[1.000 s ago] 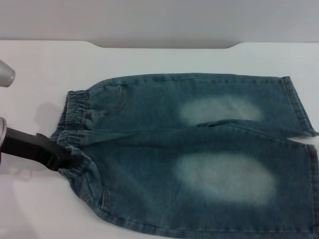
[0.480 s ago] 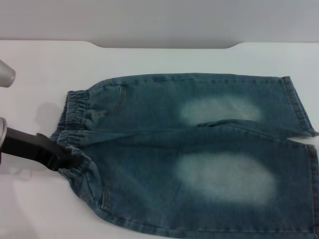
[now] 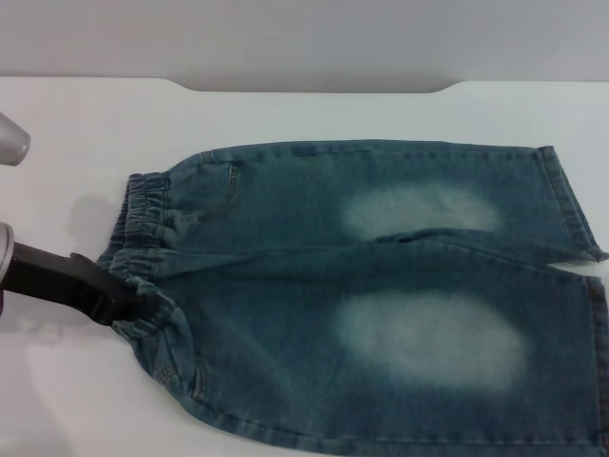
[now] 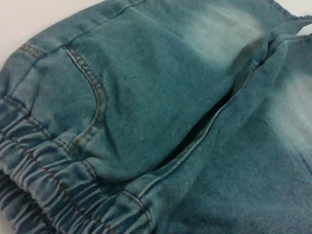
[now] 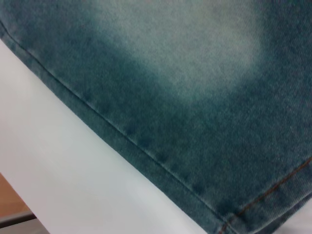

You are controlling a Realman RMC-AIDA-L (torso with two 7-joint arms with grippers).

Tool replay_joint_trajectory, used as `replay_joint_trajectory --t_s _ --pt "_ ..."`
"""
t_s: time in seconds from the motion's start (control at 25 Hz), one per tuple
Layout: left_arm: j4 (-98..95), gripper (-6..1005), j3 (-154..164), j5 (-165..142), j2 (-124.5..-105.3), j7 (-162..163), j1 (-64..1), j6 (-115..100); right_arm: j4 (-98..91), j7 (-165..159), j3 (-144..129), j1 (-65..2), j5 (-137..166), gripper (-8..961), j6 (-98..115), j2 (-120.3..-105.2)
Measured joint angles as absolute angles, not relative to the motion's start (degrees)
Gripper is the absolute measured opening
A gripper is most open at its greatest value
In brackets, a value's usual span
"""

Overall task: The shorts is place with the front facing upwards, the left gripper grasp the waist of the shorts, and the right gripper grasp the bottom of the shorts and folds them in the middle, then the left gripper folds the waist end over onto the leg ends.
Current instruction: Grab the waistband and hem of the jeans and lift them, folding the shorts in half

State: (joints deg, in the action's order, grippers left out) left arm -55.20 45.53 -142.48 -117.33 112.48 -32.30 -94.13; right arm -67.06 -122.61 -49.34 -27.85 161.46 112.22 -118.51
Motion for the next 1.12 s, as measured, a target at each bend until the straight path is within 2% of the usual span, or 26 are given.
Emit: replay_joint_trajectory --t_s 1.12 --pt "-54.4 61 45.5 -142.4 -117.59 112.4 -32.8 -93.9 -64.1 -122.5 -52.3 -30.2 160.9 536 110.0 -118.76"
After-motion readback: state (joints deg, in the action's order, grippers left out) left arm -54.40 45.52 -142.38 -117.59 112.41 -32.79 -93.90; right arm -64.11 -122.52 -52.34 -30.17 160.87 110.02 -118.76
